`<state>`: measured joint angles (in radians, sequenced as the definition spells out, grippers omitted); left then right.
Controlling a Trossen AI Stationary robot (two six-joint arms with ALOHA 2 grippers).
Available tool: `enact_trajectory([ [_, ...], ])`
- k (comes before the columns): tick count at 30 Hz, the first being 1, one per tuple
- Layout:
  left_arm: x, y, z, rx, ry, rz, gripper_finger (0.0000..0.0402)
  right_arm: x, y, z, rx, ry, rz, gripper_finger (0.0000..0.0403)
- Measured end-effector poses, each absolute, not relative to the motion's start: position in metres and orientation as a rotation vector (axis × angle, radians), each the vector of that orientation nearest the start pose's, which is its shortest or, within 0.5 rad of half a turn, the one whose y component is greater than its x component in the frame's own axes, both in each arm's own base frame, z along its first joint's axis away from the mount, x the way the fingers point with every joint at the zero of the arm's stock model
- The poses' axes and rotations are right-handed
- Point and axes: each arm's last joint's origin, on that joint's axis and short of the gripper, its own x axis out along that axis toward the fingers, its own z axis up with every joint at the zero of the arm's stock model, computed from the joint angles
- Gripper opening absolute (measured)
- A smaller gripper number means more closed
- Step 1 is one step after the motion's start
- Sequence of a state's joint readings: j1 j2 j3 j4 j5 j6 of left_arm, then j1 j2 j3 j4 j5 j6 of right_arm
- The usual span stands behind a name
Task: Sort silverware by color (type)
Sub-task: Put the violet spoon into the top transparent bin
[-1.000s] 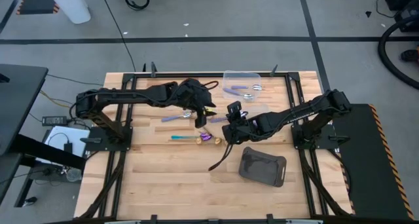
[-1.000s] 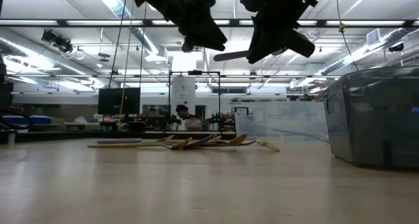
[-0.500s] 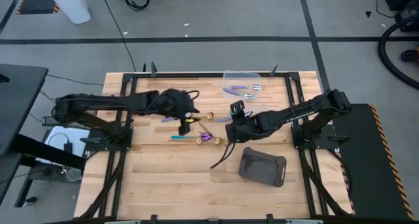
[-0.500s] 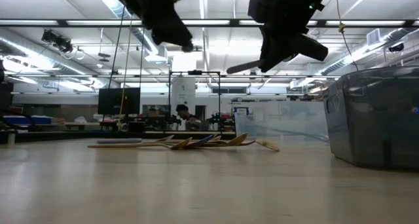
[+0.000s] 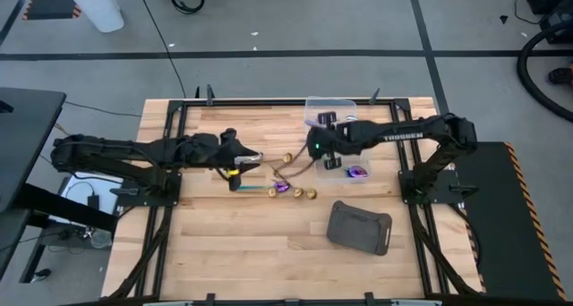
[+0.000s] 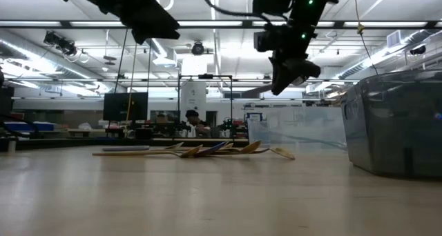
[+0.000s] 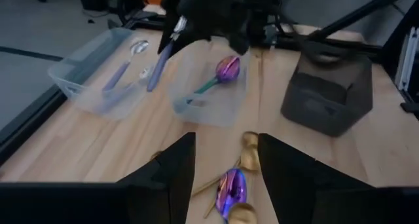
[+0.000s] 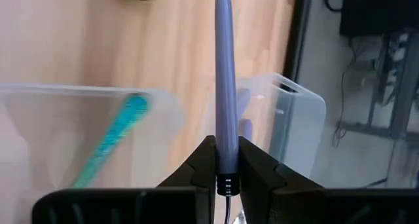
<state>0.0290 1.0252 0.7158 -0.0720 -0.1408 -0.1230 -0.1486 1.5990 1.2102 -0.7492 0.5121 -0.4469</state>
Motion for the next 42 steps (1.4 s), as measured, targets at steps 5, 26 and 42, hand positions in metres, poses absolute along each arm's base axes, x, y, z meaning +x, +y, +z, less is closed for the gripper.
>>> enact_trajectory([
  [5,0.217,0.009,0.281,-0.097,0.347,0.184,0.0172,0.306,-0.094,0.247,-0.508,1.246,-0.395,0.0051],
  [26,0.215,0.004,0.277,-0.088,0.391,0.165,0.0172,0.261,-0.199,0.231,0.117,1.004,-0.657,0.0051],
  [42,0.215,0.004,0.277,-0.086,0.393,0.165,0.0172,0.246,-0.193,0.181,0.207,0.958,-0.643,0.0070],
])
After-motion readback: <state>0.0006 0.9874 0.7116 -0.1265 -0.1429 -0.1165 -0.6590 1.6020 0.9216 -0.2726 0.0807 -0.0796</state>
